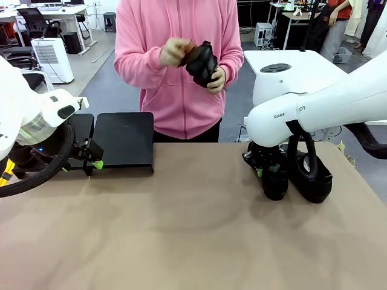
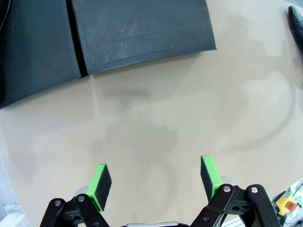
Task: Organize the shoes by placing them on the stand.
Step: Pick up one Shoe and place it in the middle of the table.
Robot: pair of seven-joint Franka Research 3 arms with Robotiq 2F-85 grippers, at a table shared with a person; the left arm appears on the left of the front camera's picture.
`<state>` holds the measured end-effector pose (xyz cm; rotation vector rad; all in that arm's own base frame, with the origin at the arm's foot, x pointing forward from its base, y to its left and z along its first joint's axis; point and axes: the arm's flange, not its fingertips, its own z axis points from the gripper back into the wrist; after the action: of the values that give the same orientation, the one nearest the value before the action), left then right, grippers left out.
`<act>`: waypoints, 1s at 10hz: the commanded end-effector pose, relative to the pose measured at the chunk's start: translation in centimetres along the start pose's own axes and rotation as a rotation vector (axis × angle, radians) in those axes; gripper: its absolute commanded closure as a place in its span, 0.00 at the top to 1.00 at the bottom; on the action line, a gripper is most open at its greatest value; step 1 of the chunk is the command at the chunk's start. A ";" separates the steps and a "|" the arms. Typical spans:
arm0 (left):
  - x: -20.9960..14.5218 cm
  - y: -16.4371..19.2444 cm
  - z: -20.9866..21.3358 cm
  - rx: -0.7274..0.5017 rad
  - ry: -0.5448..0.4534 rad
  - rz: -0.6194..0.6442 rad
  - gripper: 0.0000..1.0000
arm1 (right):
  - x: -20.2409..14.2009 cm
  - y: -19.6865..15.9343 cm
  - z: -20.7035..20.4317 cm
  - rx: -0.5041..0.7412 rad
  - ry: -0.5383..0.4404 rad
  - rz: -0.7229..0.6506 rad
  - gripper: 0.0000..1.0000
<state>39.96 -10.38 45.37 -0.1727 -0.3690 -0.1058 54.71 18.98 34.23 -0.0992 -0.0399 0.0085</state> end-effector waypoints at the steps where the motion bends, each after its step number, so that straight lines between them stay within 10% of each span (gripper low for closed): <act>1: 0.0 0.1 0.0 -0.015 -0.002 0.012 0.97 | -0.1 -0.7 2.6 0.036 -0.003 -0.075 0.00; 5: 0.0 0.1 0.0 -0.015 -0.002 0.012 0.97 | -9.3 2.9 9.7 0.137 -0.035 -0.108 0.00; 10: 0.0 0.1 0.0 -0.015 -0.002 0.012 0.97 | -17.8 13.3 9.1 0.217 0.005 -0.013 0.00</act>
<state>39.97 -10.37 45.36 -0.1725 -0.3688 -0.1057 35.33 32.24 42.05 0.0888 -0.0236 0.0407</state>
